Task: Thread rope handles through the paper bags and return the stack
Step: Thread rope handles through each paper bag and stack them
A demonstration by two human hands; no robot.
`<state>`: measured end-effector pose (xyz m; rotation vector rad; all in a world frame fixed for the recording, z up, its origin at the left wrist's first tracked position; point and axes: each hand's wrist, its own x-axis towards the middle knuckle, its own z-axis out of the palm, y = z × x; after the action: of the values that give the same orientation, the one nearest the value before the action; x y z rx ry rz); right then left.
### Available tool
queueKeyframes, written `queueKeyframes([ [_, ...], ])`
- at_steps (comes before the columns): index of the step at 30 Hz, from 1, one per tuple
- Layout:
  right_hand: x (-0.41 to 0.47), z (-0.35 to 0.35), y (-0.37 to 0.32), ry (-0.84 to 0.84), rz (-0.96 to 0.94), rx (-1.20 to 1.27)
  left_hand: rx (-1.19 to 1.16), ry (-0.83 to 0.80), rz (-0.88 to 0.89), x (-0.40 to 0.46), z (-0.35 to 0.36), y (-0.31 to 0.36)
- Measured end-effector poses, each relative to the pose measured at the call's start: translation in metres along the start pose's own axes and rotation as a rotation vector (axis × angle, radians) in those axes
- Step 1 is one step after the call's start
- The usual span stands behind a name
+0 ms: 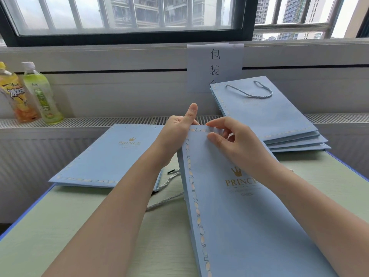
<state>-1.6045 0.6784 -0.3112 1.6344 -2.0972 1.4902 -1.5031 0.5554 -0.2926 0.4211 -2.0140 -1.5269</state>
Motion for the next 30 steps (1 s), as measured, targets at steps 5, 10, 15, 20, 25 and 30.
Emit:
queueKeyframes([
  [5, 0.002, -0.002, 0.002, 0.036, -0.024, 0.001, 0.023, 0.043, 0.036, 0.000, 0.003, 0.001],
  [10, 0.003, -0.017, -0.001, -0.063, 0.039, -0.033, 0.206, 0.147, 0.119, 0.001, 0.002, 0.001],
  [15, -0.001, -0.021, 0.005, -0.453, 0.079, -0.337, 0.719, 0.175, -0.059, 0.006, -0.004, -0.012],
  [20, 0.002, -0.021, 0.000, -0.207, 0.037, 0.061, 1.094, 0.112, -0.188, 0.002, 0.004, -0.017],
  [25, 0.007, -0.029, -0.001, 0.020, 0.013, 0.110, 1.167, 0.189, -0.289, -0.001, 0.004, -0.009],
  [30, 0.011, -0.041, -0.004, 0.160, 0.093, 0.320, 1.213, 0.283, -0.105, -0.008, 0.015, -0.005],
])
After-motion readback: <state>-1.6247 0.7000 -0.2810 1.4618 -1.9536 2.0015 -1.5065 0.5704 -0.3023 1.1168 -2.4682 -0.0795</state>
